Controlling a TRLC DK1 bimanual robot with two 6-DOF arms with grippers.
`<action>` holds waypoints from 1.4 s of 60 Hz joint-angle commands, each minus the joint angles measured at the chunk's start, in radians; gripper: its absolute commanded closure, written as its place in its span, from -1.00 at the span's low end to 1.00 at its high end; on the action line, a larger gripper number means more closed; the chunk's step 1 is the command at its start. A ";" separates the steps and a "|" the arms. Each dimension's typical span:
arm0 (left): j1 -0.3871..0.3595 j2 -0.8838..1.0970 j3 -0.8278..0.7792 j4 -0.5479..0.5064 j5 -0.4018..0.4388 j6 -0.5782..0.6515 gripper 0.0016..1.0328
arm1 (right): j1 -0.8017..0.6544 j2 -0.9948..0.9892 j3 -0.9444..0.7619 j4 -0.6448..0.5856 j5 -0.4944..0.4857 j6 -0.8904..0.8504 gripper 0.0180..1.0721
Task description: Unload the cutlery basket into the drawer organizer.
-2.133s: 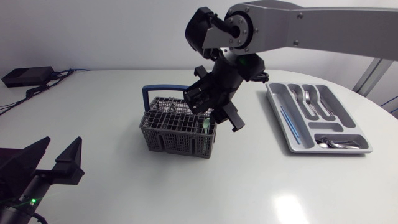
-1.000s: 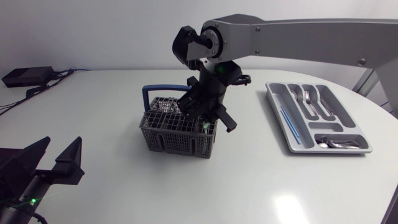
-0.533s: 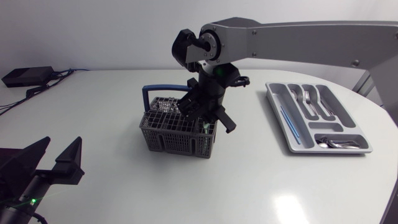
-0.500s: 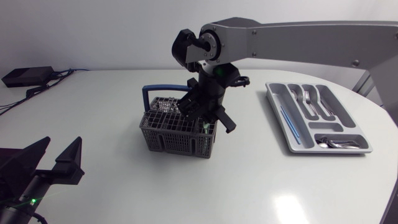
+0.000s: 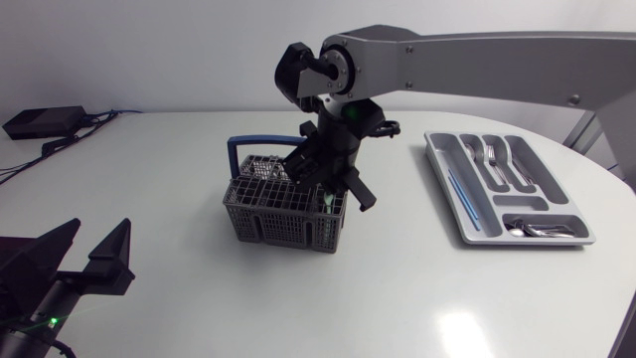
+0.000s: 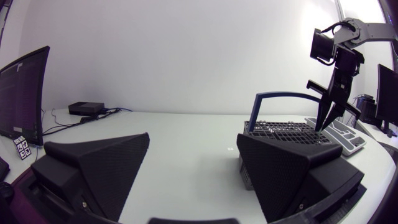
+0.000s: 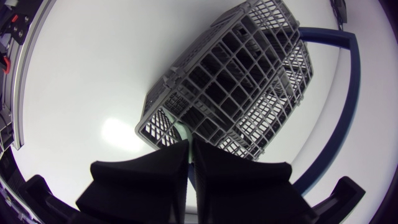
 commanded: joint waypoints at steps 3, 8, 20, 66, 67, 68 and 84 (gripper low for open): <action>0.007 -0.006 -0.023 0.017 0.007 0.022 -0.91 | -0.004 -0.036 0.010 0.007 0.011 0.011 0.89; 0.007 -0.006 -0.023 0.017 0.007 0.022 -0.91 | -0.004 -0.047 0.006 0.007 0.011 0.014 0.89; 0.007 -0.006 -0.023 0.017 0.007 0.022 -0.91 | -0.004 -0.078 -0.005 0.007 0.018 0.023 0.89; 0.007 -0.006 -0.023 0.017 0.007 0.022 -0.91 | 0.007 -0.228 -0.037 0.012 0.088 0.071 0.89; 0.007 -0.006 -0.023 0.017 0.007 0.022 -0.91 | 0.009 -0.231 -0.037 0.012 0.088 0.074 0.89; 0.007 -0.006 -0.023 0.017 0.007 0.022 -0.91 | 0.009 -0.234 -0.036 0.012 0.087 0.075 0.89; 0.007 -0.006 -0.023 0.017 0.007 0.022 -0.91 | 0.035 -0.312 -0.045 0.012 0.087 0.103 0.89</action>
